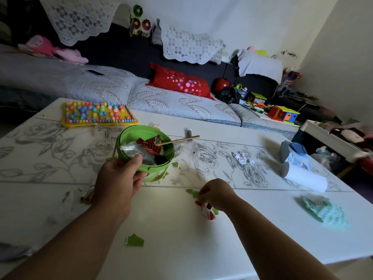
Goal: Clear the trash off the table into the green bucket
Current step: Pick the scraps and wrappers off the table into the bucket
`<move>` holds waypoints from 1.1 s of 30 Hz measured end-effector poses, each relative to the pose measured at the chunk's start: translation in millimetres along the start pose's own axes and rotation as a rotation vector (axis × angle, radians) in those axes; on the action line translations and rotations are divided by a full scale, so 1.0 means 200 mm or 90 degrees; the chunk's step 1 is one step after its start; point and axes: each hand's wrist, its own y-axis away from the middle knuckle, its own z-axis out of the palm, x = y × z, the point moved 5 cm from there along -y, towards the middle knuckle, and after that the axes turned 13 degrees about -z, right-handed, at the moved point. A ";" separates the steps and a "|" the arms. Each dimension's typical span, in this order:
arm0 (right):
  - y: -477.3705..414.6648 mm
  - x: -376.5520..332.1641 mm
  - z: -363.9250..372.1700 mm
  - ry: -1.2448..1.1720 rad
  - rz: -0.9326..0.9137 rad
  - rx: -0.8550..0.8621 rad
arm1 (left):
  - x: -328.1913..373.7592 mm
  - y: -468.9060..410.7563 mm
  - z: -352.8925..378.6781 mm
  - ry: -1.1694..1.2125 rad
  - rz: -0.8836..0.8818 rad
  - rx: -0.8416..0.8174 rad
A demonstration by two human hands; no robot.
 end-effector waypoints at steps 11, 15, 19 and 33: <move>0.16 0.08 -0.02 -0.072 -0.009 0.003 | 0.00 0.01 0.01 0.000 0.001 -0.003; 0.18 0.09 0.01 0.007 -0.034 0.024 | 0.00 0.01 0.01 0.000 -0.001 -0.002; 0.17 0.09 0.01 0.037 -0.032 0.003 | -0.01 0.01 0.00 0.005 -0.011 -0.003; 0.19 0.06 -0.01 -0.079 -0.014 -0.001 | -0.03 0.01 0.00 -0.015 -0.014 -0.004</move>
